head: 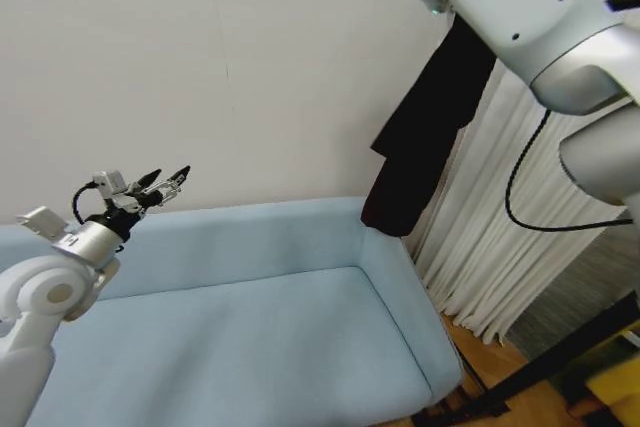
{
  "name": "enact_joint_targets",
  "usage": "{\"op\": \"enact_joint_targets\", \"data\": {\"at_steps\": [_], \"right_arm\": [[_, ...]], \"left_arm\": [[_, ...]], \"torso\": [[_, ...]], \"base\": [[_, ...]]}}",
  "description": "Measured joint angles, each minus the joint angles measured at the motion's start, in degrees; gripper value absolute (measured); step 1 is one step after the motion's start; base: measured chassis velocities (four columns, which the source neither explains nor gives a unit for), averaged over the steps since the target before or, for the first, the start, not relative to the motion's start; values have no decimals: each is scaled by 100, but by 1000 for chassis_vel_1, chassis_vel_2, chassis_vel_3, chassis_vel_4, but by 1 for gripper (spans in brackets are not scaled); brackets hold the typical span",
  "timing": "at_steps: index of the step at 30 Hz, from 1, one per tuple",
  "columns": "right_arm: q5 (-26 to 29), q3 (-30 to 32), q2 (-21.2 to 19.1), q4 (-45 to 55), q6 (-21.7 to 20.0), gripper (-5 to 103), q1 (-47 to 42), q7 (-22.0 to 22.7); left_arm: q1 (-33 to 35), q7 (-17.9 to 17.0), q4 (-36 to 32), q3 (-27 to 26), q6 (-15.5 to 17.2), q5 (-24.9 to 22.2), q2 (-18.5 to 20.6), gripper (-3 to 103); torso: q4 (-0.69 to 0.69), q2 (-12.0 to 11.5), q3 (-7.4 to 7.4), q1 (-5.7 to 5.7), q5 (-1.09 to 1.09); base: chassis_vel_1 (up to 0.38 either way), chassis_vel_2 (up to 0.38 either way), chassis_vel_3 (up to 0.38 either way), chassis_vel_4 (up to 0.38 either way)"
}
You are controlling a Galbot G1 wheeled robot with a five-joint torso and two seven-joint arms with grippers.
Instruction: Pick up the clothes from the sofa and hang them on the clothes hanger.
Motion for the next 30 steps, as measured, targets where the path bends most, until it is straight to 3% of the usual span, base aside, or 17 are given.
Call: {"op": "enact_joint_targets", "data": {"at_steps": [7, 18, 30], "right_arm": [[-245, 16, -184, -200, -57, 2, -116, -398], [-649, 15, -611, -156, -81, 2, -359, -659], [-732, 4, -931, 149, -68, 2, -510, -639]], "left_arm": [[24, 29, 22, 26, 0, 76, -25, 100], [39, 67, 21, 76, 0, 127, -37, 100], [82, 111, -21, 85, 1, 147, -38, 100]], "torso": [[-2, 0, -1, 0, -1], [-1, 0, 0, 0, 0], [-3, 1, -1, -1, 0]], "base": [[0, 0, 0, 0], [0, 0, 0, 0], [0, 0, 0, 0]]}}
